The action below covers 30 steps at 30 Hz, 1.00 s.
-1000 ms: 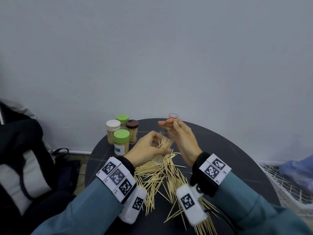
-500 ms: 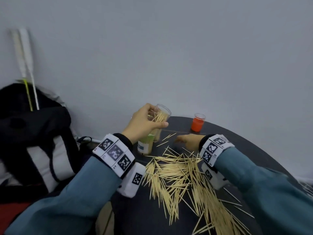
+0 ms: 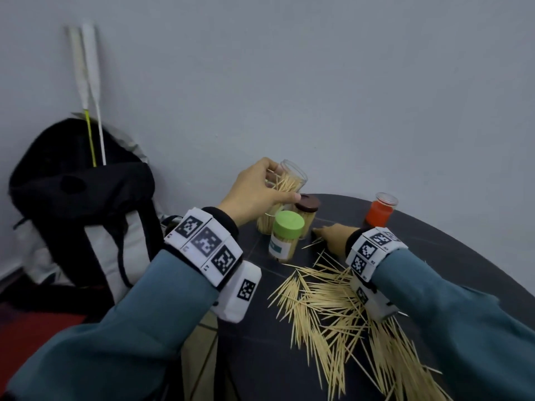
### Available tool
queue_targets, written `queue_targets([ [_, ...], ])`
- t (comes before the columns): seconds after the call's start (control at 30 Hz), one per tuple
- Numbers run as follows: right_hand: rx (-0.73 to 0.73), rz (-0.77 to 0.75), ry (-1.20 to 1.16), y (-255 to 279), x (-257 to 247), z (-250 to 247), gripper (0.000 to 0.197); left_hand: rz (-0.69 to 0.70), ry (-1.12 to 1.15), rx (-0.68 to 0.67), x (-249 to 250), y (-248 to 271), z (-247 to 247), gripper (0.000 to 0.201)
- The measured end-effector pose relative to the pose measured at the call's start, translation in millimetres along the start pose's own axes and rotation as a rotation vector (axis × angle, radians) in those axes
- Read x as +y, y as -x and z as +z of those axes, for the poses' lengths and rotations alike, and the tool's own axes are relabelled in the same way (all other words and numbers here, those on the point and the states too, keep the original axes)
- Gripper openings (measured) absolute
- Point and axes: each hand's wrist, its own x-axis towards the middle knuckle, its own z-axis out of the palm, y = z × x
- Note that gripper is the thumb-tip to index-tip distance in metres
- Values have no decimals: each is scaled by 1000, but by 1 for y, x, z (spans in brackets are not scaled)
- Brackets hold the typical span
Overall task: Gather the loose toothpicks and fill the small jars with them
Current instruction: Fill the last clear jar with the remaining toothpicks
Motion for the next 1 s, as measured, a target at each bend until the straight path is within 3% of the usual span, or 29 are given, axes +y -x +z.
queue_targets([
  [0.37,-103,-165,-65,79,-5,28,67,-26,14,-21,5,10,15,46],
  [0.6,-14,-198,-119,94,-12,30,56,-34,8,-10,5,15,14,45],
  [0.77,-3,-342,-220,88,-46,26,85,-38,-23,32,2,18,0,47],
  [0.83,14,-388,-181,84,-55,28,81,-41,-36,41,1,19,-4,47],
  [1.0,95,-509,-200,81,-52,32,39,-39,-55,49,0,22,-9,47],
])
